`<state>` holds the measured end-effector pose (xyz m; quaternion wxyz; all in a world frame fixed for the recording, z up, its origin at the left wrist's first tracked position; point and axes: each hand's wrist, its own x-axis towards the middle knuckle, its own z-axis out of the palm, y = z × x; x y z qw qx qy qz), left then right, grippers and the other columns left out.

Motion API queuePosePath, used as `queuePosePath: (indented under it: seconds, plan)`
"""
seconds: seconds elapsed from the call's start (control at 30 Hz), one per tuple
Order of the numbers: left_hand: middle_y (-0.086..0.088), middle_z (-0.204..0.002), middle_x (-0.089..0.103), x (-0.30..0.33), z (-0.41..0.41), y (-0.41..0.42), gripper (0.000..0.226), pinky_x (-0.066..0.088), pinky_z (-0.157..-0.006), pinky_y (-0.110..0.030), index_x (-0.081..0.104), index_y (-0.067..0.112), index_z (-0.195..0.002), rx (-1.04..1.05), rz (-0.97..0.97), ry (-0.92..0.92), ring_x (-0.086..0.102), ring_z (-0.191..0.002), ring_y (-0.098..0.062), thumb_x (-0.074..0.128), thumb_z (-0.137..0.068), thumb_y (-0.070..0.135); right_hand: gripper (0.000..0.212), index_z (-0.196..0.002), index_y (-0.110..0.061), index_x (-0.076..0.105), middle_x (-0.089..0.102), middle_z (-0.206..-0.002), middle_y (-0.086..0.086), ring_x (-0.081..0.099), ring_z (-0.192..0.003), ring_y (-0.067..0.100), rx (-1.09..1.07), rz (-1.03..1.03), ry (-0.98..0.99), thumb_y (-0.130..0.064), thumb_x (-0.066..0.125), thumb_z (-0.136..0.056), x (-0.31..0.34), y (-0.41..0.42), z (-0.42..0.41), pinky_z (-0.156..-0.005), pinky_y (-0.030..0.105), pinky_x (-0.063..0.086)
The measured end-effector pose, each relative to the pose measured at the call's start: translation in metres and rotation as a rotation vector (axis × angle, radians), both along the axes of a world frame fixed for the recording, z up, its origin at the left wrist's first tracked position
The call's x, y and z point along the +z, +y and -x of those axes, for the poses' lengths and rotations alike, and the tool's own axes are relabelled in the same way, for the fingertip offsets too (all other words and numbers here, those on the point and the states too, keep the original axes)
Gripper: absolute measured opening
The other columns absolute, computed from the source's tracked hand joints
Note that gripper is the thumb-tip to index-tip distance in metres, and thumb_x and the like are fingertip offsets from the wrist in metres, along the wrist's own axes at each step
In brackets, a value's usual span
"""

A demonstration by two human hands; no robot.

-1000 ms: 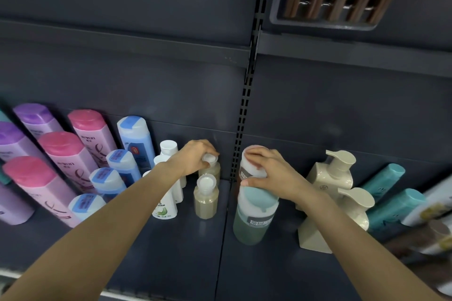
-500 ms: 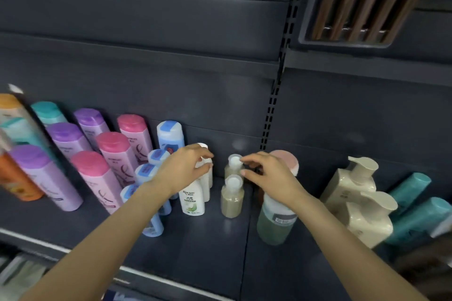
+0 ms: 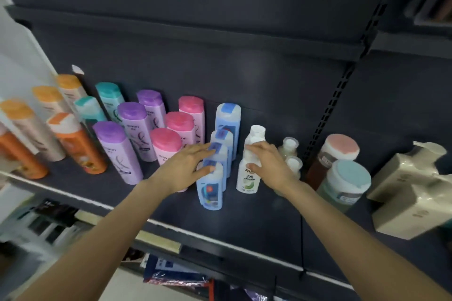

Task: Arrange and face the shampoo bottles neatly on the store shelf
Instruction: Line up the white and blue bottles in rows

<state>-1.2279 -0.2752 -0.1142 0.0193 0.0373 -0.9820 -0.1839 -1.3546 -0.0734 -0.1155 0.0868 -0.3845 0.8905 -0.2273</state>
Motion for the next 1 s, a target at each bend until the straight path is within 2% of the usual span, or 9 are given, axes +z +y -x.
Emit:
queuePosePath:
  seconds: [0.1, 0.2, 0.37, 0.5, 0.63, 0.8, 0.87, 0.93, 1.0]
  plan:
    - [0.001, -0.152, 0.03, -0.002, 0.0, -0.002, 0.076, 0.022, -0.116, -0.036, 0.037, 0.019, -0.143, -0.024, -0.023, -0.005, 0.03, -0.139, -0.017, 0.031, -0.083, 0.066, 0.048, -0.138, -0.016, 0.046, 0.04, -0.134, 0.004, 0.035, -0.119, 0.024, -0.06, -0.06, 0.055, -0.014, 0.058, -0.091, 0.001, -0.007, -0.004, -0.102, 0.025, 0.026]
    - [0.003, -0.154, 0.025, -0.004, -0.001, 0.0, 0.057, 0.019, -0.116, -0.031, 0.033, 0.018, -0.145, -0.027, -0.024, 0.007, 0.027, -0.14, -0.016, 0.045, -0.095, 0.044, 0.039, -0.13, -0.015, 0.052, 0.043, -0.129, 0.01, 0.044, -0.117, 0.028, -0.08, -0.135, 0.06, -0.012, 0.057, -0.092, 0.005, -0.013, -0.006, -0.098, 0.031, 0.035]
    - [0.007, -0.156, 0.019, -0.005, -0.001, 0.0, 0.055, 0.018, -0.116, -0.029, 0.027, 0.019, -0.147, -0.045, 0.0, 0.004, 0.024, -0.141, -0.015, 0.041, -0.098, 0.04, 0.028, -0.119, -0.013, 0.057, 0.055, -0.111, 0.009, 0.054, -0.107, 0.028, -0.145, -0.119, 0.033, -0.011, 0.057, -0.091, 0.007, -0.012, -0.013, -0.082, 0.031, 0.041]
    - [0.003, -0.155, 0.023, 0.002, 0.003, 0.001, 0.057, 0.02, -0.115, -0.03, 0.028, 0.017, -0.147, -0.05, -0.011, -0.02, 0.026, -0.14, -0.018, 0.045, -0.097, 0.039, 0.035, -0.127, -0.014, 0.055, 0.052, -0.113, 0.013, 0.053, -0.106, 0.027, -0.266, -0.024, -0.015, -0.015, 0.058, -0.092, 0.011, -0.004, -0.022, -0.08, 0.025, 0.037]
    - [-0.002, -0.148, 0.037, 0.007, 0.009, 0.0, 0.054, 0.027, -0.111, -0.031, 0.038, 0.014, -0.141, -0.025, -0.072, -0.045, 0.036, -0.133, -0.021, 0.053, -0.093, 0.034, 0.035, -0.127, -0.018, 0.056, 0.053, -0.115, 0.009, 0.052, -0.107, 0.025, -0.272, 0.047, -0.036, -0.02, 0.058, -0.092, 0.026, 0.006, -0.026, -0.084, 0.029, 0.04]
    - [0.001, -0.131, 0.053, 0.017, 0.015, 0.006, 0.035, 0.039, -0.102, -0.035, 0.056, 0.016, -0.126, -0.036, -0.109, 0.072, 0.048, -0.121, -0.018, 0.053, -0.093, 0.028, 0.03, -0.121, -0.018, 0.063, 0.062, -0.111, 0.001, 0.054, -0.097, 0.013, -0.294, 0.276, -0.022, -0.024, 0.06, -0.091, 0.059, 0.022, -0.027, -0.084, 0.023, 0.039]
    - [0.002, -0.123, 0.058, 0.022, 0.016, 0.012, 0.031, 0.043, -0.095, -0.034, 0.06, 0.017, -0.122, -0.051, -0.168, 0.144, 0.052, -0.113, -0.015, 0.054, -0.093, 0.026, 0.02, -0.108, -0.021, 0.068, 0.068, -0.103, -0.005, 0.061, -0.094, 0.013, -0.332, 0.45, -0.123, -0.022, 0.063, -0.089, 0.07, 0.027, -0.027, -0.087, 0.033, 0.05]
    - [0.001, -0.116, 0.06, 0.028, 0.016, 0.019, 0.029, 0.041, -0.088, -0.024, 0.061, 0.016, -0.12, -0.05, -0.266, 0.196, 0.054, -0.103, -0.011, 0.056, -0.093, 0.024, 0.011, -0.094, -0.027, 0.07, 0.069, -0.092, -0.006, 0.065, -0.091, 0.017, -0.388, 0.599, -0.239, -0.019, 0.064, -0.088, 0.078, 0.03, -0.029, -0.083, 0.04, 0.055]
    - [0.002, -0.119, 0.06, 0.031, 0.017, 0.021, 0.035, 0.043, -0.091, -0.025, 0.06, 0.017, -0.124, -0.046, -0.364, 0.194, 0.055, -0.105, -0.01, 0.059, -0.091, 0.027, 0.012, -0.093, -0.021, 0.07, 0.068, -0.086, -0.005, 0.065, -0.083, 0.012, -0.428, 0.723, -0.345, -0.014, 0.062, -0.09, 0.087, 0.034, -0.031, -0.071, 0.028, 0.057]
